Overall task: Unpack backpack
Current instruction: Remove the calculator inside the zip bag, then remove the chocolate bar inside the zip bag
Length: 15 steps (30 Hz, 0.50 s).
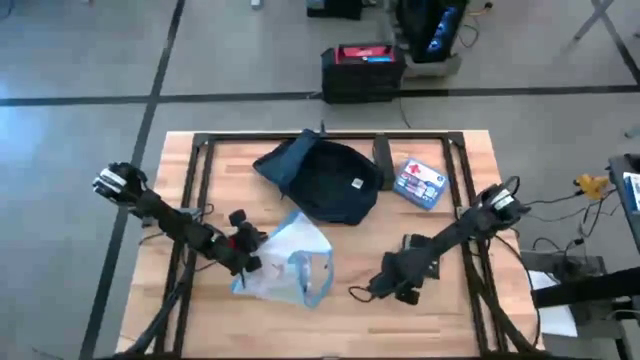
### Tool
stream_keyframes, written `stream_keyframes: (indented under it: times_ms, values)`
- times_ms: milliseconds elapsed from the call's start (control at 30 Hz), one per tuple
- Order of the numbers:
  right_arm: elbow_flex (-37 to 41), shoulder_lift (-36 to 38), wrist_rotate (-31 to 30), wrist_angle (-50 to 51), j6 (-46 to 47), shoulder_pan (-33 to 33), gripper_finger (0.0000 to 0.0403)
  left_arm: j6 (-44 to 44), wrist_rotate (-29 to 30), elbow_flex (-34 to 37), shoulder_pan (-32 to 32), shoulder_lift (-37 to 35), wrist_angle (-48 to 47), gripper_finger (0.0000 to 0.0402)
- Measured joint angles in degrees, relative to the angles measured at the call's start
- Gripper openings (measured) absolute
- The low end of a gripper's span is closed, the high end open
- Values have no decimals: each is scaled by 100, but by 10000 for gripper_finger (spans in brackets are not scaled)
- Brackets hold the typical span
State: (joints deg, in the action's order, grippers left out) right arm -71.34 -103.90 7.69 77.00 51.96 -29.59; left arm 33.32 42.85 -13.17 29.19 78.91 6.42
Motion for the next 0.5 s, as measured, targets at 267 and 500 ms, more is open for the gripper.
stream_keyframes:
  times_ms: [267, 500]
  values:
    - [-535, 0, 120, -110, 62, 24, 229, 4, 17, -4, -4, -7, 47, 25]
    - [-1092, 0, -1616, -2318, -1496, 94, 270, 4, 13, -4, -4, -9, 155, 25]
